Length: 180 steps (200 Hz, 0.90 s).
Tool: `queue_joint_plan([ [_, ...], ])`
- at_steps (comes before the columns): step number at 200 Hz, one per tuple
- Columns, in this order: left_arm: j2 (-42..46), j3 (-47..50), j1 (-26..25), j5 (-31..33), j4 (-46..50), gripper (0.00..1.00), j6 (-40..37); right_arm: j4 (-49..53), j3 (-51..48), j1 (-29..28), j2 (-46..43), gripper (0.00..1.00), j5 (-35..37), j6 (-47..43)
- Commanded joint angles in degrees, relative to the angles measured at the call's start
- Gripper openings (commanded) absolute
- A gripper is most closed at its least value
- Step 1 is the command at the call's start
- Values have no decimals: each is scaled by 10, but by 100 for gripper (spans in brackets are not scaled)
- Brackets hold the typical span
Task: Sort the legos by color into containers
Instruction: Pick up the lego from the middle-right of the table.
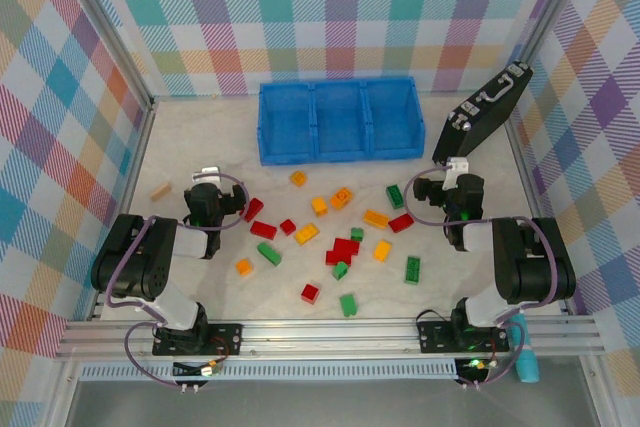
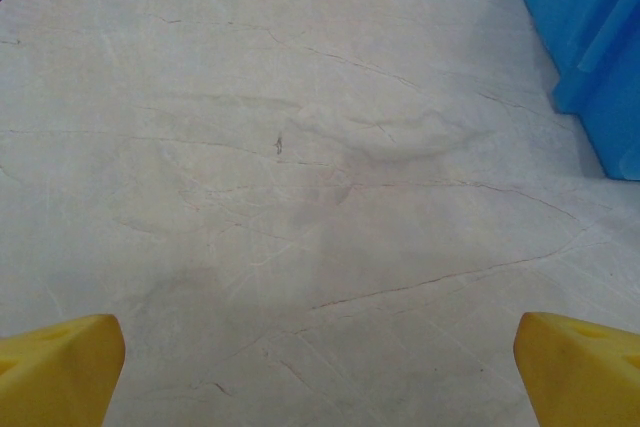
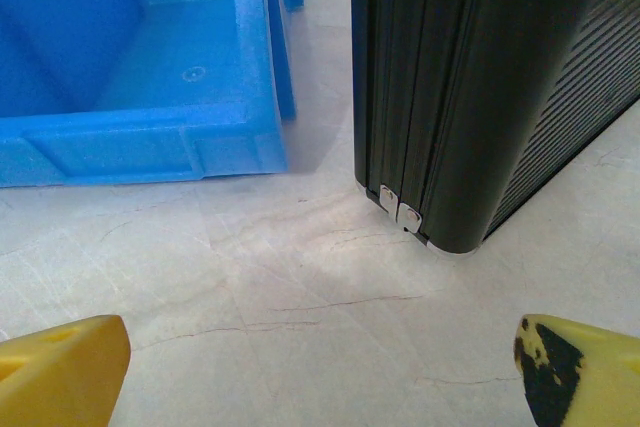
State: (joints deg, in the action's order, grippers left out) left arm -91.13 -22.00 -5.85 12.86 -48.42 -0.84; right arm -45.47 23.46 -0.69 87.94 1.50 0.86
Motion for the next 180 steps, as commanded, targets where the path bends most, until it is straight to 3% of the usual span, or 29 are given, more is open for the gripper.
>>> queue_joint_plan([
  [1,6,-11,7,-8,-18,100,1,-23,-2,2,-1,99,3,7],
  [60,5,-14,6,-10,-14,100,1,-24,-2,2,-1,99,3,7],
  [78,12,-14,9,-36,-12,100,-7,30,22,2,-15,99,-39,-9],
  [86,30,-38,4,-53,50,100,-22,75,43,2,-26,99,-49,-14],
  [110,105,-139,-39,58,261,100,-22,256,123,2,-63,99,-62,-7],
  [129,152,-248,-66,78,432,100,9,365,181,2,-75,99,-87,29],
  [151,168,-378,-101,64,583,100,3,467,237,0,-66,100,-109,72],
  [180,154,-535,-123,-16,766,100,-18,534,273,-1,-34,99,-188,92],
])
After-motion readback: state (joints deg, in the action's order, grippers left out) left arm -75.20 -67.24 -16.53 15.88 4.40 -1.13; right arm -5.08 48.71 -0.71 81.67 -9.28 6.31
